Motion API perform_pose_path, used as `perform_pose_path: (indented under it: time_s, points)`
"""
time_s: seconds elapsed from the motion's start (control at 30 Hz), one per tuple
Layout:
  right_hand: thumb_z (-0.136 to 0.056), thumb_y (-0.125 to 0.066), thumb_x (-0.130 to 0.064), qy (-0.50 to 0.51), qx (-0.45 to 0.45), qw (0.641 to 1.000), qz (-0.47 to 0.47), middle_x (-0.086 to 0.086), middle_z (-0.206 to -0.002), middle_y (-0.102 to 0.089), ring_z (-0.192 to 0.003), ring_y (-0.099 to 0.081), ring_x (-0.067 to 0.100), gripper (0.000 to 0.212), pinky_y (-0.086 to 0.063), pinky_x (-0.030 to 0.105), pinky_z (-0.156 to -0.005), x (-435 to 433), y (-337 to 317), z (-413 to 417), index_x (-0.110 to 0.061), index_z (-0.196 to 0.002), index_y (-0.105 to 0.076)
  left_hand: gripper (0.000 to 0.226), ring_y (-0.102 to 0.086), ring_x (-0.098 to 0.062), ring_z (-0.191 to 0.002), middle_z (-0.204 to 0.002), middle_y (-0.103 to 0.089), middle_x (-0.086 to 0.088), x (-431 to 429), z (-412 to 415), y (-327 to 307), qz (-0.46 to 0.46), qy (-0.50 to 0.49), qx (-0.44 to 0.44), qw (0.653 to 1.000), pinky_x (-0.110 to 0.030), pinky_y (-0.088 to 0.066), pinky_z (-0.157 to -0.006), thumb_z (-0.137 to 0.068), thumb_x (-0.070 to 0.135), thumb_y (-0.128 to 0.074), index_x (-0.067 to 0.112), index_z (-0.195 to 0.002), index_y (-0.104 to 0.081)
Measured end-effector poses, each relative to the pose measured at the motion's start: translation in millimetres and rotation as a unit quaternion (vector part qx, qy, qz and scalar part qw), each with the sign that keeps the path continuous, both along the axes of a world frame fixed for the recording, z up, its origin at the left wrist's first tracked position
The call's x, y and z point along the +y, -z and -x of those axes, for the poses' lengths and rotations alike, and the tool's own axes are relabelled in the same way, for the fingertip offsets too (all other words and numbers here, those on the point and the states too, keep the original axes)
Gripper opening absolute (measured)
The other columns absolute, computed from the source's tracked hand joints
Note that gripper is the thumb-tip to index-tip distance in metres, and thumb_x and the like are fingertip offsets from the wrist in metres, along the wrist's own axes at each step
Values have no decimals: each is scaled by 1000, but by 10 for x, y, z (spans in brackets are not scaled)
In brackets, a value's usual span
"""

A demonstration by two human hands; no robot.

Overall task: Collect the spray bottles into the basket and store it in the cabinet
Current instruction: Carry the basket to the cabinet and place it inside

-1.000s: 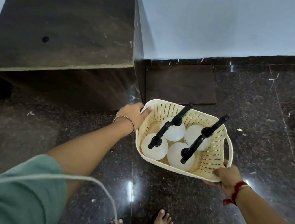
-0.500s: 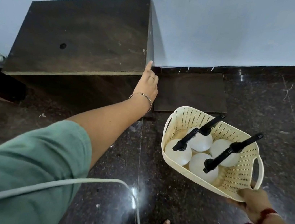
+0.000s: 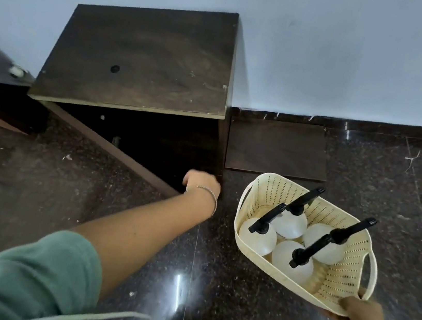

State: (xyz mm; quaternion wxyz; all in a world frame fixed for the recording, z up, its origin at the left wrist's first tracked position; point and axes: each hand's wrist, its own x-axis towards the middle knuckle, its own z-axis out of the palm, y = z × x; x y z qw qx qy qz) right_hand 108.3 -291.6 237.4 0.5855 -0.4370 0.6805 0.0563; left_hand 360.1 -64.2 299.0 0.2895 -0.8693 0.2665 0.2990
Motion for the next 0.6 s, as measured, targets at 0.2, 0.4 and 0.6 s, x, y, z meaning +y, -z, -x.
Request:
perform_pose_path:
  time_s: [0.2,0.4,0.6]
  points:
    - [-86,-37,17,-44,25,999,-11,32,-113,-55,-64,-54,35,38,-47,37,-27,399,1,-263,9,-122,-47,36,-56,-27,-114,-127,-57,-1,485,288,189,-127,-92,115,981,-40,-52,-88,-86,6,-58,11,-121,-60]
    - [-87,-34,17,-89,15,995,-31,22,-104,-55,-75,-57,37,43,-53,40,-36,969,137,-671,-1,-123,-49,36,-56,-26,-115,-126,-57,0,849,332,479,-234,-152,192,941,-36,-48,-95,-90,17,-59,10,-124,-55]
    - [-89,-35,14,-166,14,985,-48,23,-104,-58,-93,-60,42,32,-55,44,-45,1637,311,-1114,-7,-106,-52,30,-61,-17,-107,-113,-64,7,1611,390,812,-265,-185,244,914,-30,-53,-82,-90,26,-59,16,-118,-61]
